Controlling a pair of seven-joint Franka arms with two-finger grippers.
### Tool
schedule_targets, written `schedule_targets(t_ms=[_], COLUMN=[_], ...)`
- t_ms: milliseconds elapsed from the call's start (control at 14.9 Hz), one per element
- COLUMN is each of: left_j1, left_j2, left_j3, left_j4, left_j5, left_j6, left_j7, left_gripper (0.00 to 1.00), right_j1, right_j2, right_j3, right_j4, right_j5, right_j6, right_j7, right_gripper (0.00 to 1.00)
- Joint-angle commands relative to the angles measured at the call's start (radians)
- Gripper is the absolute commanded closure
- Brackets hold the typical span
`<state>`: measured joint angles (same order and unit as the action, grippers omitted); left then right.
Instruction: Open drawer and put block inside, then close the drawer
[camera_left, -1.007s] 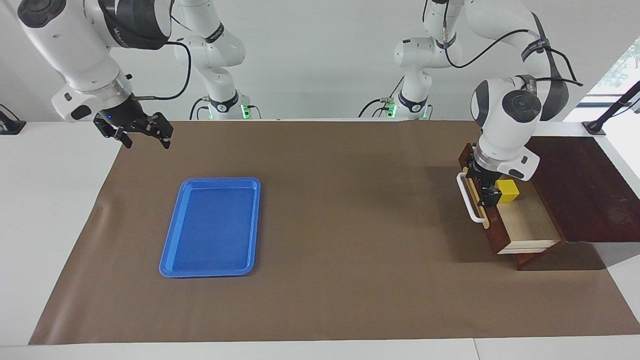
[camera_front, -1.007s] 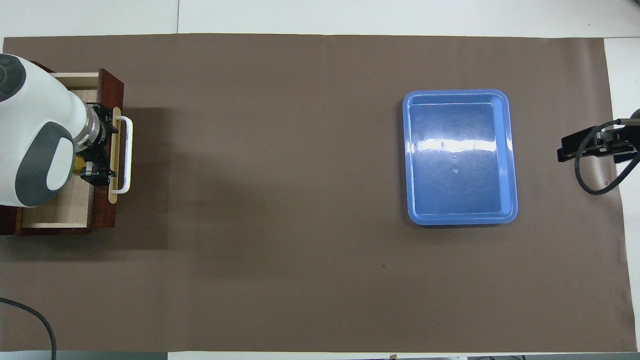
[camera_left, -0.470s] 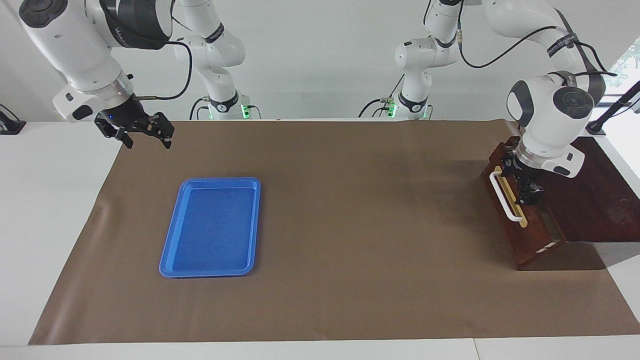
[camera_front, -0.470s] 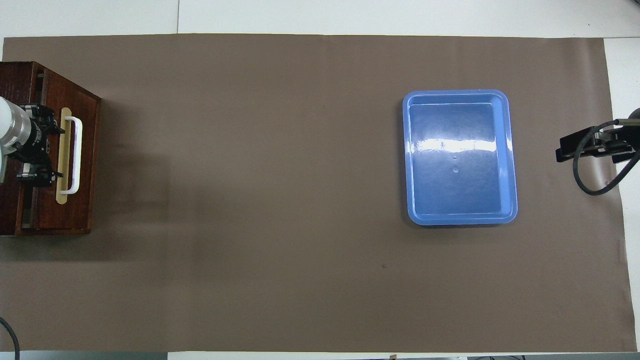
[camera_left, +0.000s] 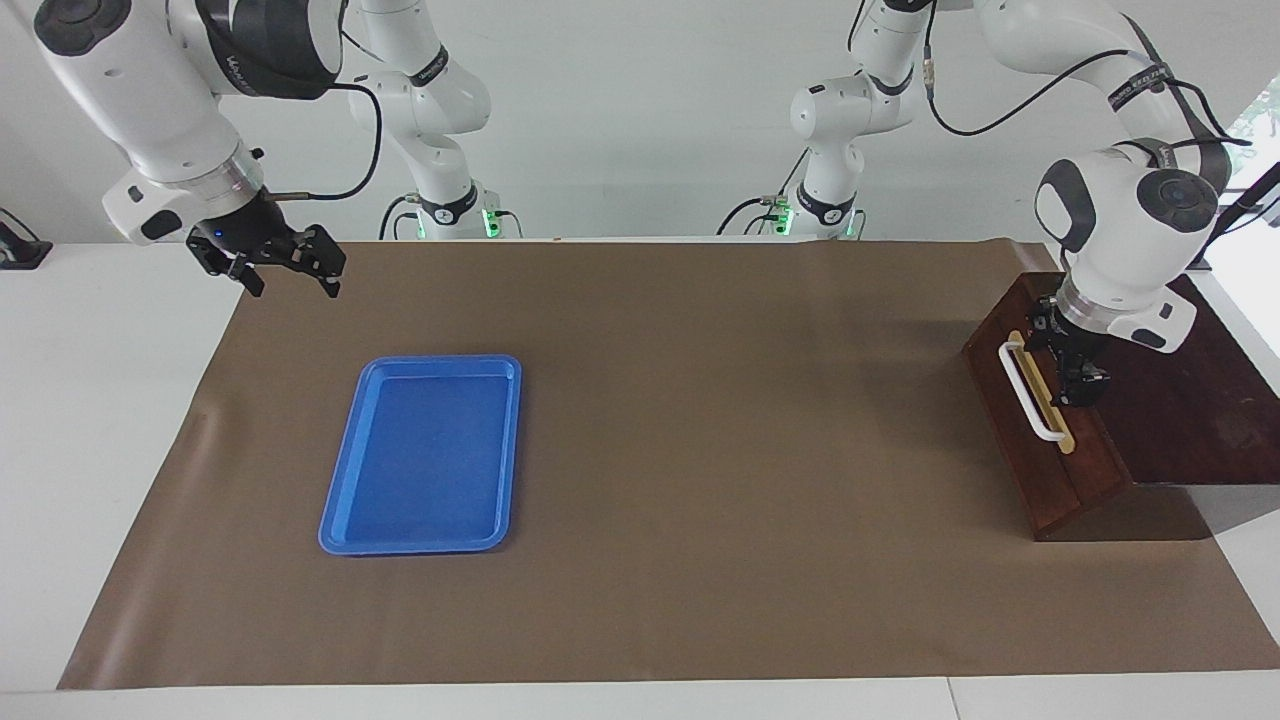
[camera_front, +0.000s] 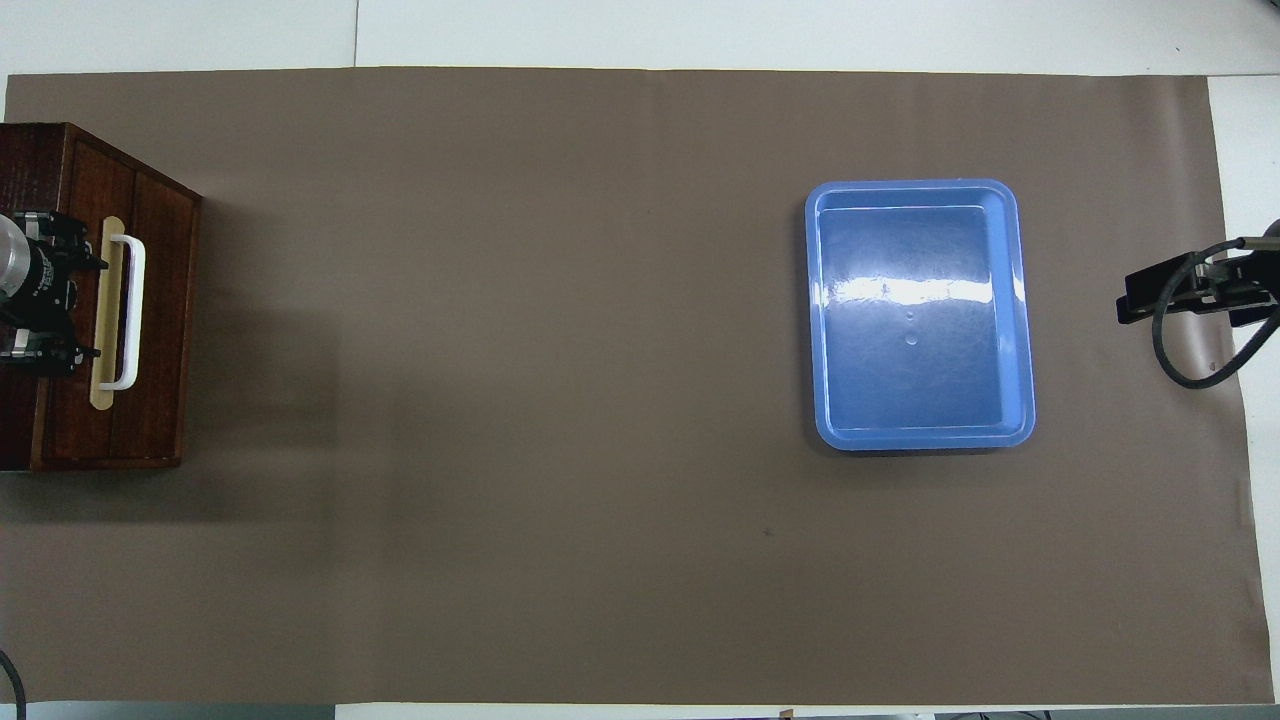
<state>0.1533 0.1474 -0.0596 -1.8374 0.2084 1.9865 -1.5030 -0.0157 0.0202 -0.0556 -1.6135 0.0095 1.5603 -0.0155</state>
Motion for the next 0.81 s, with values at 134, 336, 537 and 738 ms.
schedule_targets(t_ms=[134,336,537,738], left_j1=[0.008,-0.001,-0.055,-0.098], left_j2=[-0.05,-0.133,-0.184,-0.206], left_j3=[-0.022,-0.025,-0.022,-0.022], left_j4=[0.047,0.049,0.049,0.047], left_j5=[0.003,-0.093,-0.122,-0.124], left_j6=[-0.149,-0.201,-0.297,-0.36], left_j7=[0.251,0.525,0.806,0.987], left_gripper=[0.0,0.0,0.0,0.0], right_j1=[-0.03,-0.029,-0.026,-0.02], right_j2=[-0.002,-0.002,-0.002,-0.002], right_j3=[0.022,0.028,0.028,0.028], right_j4=[0.009,0.009,0.012,0.012], right_j5=[-0.003,-0.003,-0.003,-0.003], right_j6=[-0.025,-0.031,-0.034,-0.034], right_j7=[-0.024,-0.023,-0.024,-0.024], right_gripper=[0.0,0.0,0.0,0.0])
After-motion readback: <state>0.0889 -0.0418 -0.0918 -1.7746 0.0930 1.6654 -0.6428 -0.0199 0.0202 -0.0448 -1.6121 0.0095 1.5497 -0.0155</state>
